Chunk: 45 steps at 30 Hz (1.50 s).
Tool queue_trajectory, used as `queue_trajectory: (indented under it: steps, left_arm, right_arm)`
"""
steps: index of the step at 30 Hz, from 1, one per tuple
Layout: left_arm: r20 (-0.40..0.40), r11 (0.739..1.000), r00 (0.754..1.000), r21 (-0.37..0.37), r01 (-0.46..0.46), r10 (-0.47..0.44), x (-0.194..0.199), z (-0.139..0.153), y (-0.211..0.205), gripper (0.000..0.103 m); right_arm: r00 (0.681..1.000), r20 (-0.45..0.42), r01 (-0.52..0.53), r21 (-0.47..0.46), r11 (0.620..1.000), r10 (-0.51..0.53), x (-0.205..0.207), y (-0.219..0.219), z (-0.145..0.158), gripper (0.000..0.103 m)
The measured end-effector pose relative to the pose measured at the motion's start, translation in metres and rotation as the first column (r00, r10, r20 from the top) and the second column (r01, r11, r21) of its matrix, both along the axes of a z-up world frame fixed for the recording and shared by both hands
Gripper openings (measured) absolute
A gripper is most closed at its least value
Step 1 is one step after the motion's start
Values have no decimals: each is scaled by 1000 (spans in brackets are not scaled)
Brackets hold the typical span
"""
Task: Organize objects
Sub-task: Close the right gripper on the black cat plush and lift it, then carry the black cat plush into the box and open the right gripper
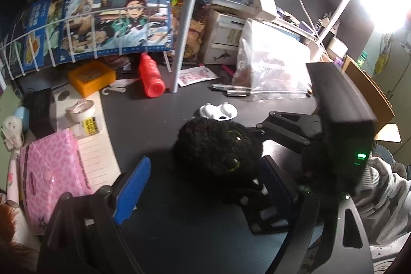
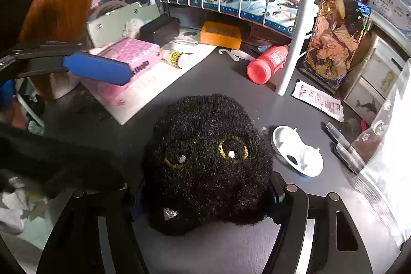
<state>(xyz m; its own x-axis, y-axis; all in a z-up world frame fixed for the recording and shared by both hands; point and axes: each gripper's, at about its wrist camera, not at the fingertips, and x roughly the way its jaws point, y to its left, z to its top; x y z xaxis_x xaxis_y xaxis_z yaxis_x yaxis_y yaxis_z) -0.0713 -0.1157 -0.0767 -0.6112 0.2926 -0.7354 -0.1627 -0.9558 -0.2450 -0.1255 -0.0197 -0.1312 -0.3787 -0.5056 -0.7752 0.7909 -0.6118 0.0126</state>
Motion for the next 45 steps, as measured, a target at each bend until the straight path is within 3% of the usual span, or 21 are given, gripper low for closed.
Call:
queue_trajectory:
  steps: [11, 15, 27, 38, 45]
  left_arm:
    - [-98, 983, 984, 92, 159, -150, 12, 36, 46, 84]
    - [-158, 968, 965, 102, 227, -210, 19, 60, 67, 74]
    - [-312, 931, 891, 49, 362, -330, 19, 135, 140, 71]
    - [-304, 873, 833, 8, 488, -463, -21, 155, 227, 71]
    - [-224, 846, 824, -7, 533, -520, -50, 140, 271, 71]
  right_arm:
    - [996, -93, -18, -61, 998, 12, 48, 39, 59, 66]
    - [989, -140, 32, -58, 998, -40, 62, 57, 84, 66]
    - [943, -270, 182, -73, 981, -195, 88, 127, 163, 66]
    - [890, -294, 335, -95, 937, -348, 81, 208, 189, 66]
    - [872, -238, 418, -91, 904, -427, 65, 250, 180, 67]
